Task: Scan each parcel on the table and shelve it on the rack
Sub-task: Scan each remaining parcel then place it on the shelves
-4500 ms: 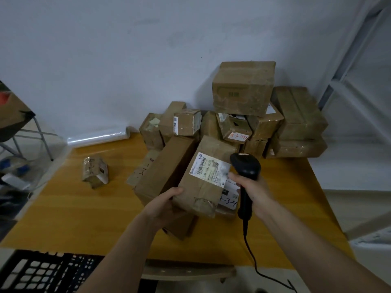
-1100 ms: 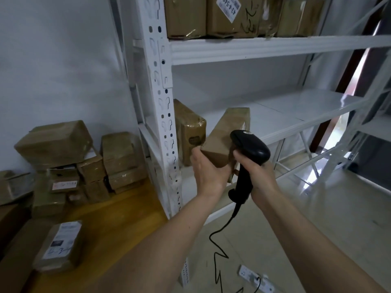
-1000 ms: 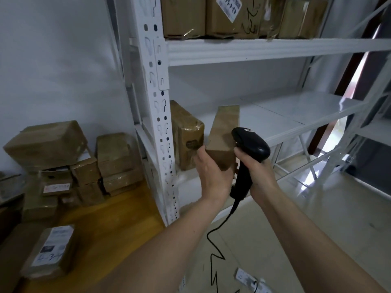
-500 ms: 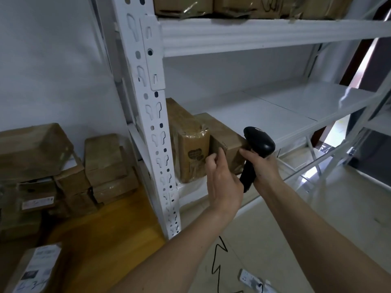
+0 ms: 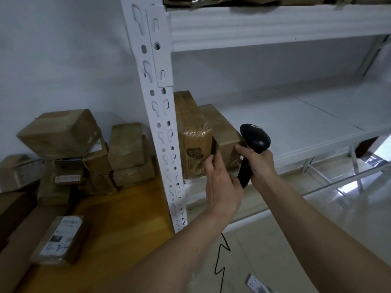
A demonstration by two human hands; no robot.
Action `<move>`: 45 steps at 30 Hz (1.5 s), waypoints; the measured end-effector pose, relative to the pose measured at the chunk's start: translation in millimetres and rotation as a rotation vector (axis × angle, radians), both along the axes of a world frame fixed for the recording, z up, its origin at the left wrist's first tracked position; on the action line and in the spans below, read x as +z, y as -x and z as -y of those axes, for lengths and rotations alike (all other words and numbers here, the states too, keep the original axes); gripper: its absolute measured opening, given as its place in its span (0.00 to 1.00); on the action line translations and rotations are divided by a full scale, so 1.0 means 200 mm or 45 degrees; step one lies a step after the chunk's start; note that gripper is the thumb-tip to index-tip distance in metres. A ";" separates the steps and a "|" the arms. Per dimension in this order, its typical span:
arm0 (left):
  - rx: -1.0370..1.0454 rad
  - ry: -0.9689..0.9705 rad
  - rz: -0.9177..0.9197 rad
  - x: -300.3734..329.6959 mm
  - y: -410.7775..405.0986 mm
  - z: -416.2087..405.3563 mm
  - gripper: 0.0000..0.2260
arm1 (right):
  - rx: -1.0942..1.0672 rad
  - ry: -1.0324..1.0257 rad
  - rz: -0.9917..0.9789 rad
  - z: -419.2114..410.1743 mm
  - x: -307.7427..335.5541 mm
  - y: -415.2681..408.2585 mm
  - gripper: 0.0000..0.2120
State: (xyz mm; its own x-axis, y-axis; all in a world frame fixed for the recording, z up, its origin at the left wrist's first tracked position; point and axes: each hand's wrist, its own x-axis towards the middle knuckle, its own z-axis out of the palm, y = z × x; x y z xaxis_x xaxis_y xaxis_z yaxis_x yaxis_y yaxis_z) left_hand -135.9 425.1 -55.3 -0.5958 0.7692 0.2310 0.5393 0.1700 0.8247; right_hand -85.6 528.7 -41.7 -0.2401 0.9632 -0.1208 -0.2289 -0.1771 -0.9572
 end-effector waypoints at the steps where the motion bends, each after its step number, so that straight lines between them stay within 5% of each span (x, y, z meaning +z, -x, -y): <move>1: 0.030 -0.012 -0.006 0.00 0.00 0.00 0.30 | 0.006 -0.005 0.025 0.00 0.00 0.00 0.08; 9: 0.215 -0.206 0.034 -0.07 0.06 0.05 0.17 | -0.062 -0.143 0.149 0.12 0.02 -0.10 0.08; 21: 0.563 -0.091 0.283 -0.30 0.26 0.52 0.17 | 0.634 -0.113 0.251 0.60 -0.26 0.00 0.07; 31: 0.802 0.023 0.315 -0.43 0.64 0.99 0.10 | 0.969 -0.141 0.405 0.97 -0.35 0.40 0.10; 45: 0.934 0.181 0.485 -0.59 1.51 1.61 0.11 | 0.991 -0.032 0.578 1.42 -0.47 1.23 0.08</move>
State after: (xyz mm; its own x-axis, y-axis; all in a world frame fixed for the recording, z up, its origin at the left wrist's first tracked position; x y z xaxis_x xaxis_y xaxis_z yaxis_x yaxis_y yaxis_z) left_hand -437.7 102.5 -172.3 -0.9741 0.1623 -0.1573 -0.0600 0.4853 0.8723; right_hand -331.7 244.2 -135.4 -0.7596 0.5519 -0.3441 0.3481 -0.1019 -0.9319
